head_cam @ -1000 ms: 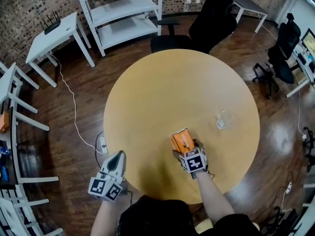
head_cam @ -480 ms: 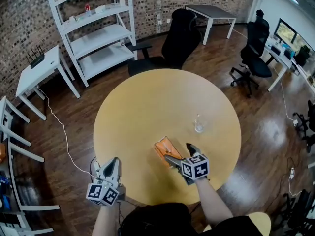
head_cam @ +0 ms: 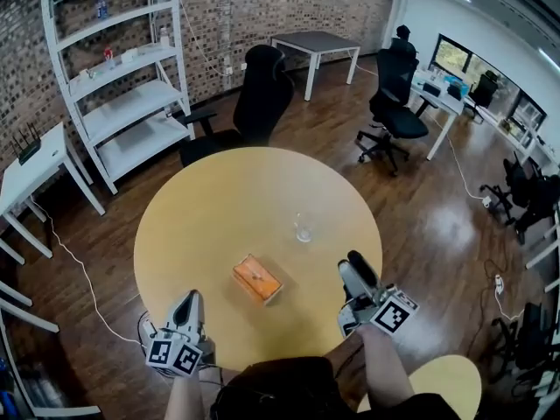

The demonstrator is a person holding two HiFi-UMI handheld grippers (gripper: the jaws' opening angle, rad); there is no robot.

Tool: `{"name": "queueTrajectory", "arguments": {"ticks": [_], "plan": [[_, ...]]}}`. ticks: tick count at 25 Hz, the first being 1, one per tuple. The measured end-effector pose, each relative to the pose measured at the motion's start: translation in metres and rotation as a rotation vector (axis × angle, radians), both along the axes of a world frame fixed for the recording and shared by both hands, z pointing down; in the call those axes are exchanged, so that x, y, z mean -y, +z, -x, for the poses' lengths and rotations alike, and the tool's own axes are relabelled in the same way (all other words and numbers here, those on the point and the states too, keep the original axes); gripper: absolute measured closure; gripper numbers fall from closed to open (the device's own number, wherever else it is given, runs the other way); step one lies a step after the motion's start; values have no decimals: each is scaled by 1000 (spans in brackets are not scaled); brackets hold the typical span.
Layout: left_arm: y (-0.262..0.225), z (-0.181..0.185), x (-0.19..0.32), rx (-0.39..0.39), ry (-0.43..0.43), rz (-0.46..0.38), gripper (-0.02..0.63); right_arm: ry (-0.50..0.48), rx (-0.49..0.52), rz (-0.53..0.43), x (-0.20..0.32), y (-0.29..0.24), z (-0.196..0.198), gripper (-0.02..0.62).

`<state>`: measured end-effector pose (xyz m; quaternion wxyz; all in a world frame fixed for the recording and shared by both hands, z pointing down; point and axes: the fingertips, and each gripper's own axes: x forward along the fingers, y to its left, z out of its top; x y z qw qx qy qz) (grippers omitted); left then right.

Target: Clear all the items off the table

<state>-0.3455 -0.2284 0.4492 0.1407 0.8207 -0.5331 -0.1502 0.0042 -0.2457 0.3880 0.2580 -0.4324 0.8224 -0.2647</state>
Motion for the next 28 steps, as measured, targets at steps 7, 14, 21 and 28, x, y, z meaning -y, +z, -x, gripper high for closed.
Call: {"name": "queueTrajectory", "arguments": {"ticks": [7,14,21,28], "plan": [[-11,-56,0,23,107,-40,614,125,-98,-129,-53,-36,-49,350],[-32,-112,8,36,221,-97,614,236,-182,-126,-83,-38,-92,442],[-51,-208,-9,40,371,-147,614,411,-218,-81,-122,-33,-171,592],[-44,-231,-20,30,396,-117,614,458,-342,-82,-138,-29,-192,592]]}}
